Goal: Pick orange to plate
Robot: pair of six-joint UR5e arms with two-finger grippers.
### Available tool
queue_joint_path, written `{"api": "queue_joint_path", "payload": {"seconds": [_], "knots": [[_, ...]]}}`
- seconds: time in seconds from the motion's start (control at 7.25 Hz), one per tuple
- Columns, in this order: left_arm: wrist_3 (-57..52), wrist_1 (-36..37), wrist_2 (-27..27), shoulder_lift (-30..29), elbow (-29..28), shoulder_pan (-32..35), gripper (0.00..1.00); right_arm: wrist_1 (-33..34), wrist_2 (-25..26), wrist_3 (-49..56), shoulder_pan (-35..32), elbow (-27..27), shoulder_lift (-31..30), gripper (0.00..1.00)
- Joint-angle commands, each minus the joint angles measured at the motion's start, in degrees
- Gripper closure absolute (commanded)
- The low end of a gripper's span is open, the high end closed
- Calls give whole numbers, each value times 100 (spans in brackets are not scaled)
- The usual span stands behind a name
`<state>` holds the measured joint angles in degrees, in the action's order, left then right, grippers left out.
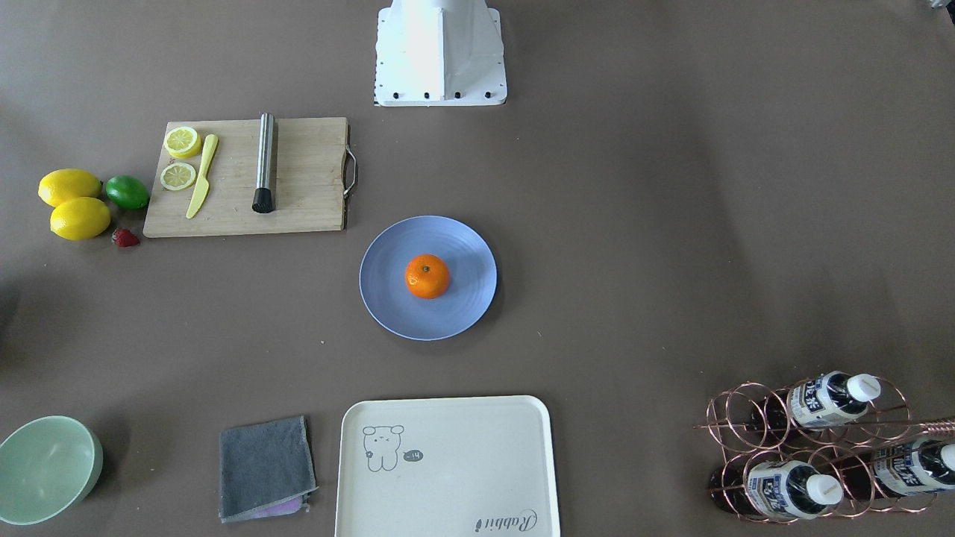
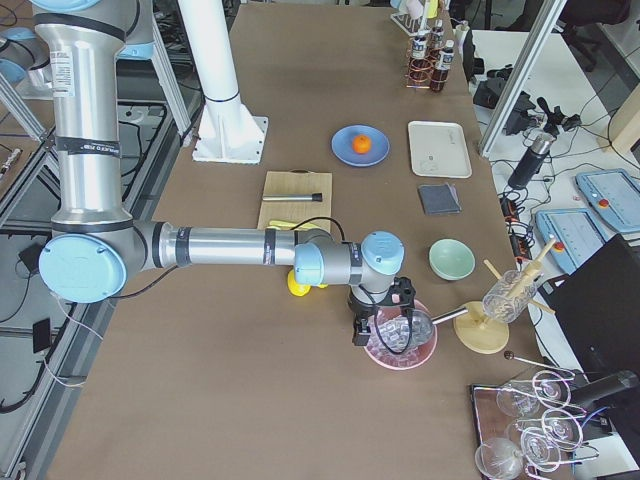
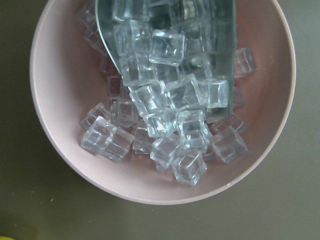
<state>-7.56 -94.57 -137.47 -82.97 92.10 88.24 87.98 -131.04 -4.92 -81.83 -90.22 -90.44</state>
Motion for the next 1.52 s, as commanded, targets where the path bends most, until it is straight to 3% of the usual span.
{"api": "queue_joint_path", "payload": {"seconds": [0.0, 1.38], "knots": [[0, 0, -16, 0, 1, 0, 2, 0, 0, 0, 0, 5, 9, 0], [-9, 0, -25, 62, 1, 0, 2, 0, -149, 0, 0, -13, 9, 0]]}}
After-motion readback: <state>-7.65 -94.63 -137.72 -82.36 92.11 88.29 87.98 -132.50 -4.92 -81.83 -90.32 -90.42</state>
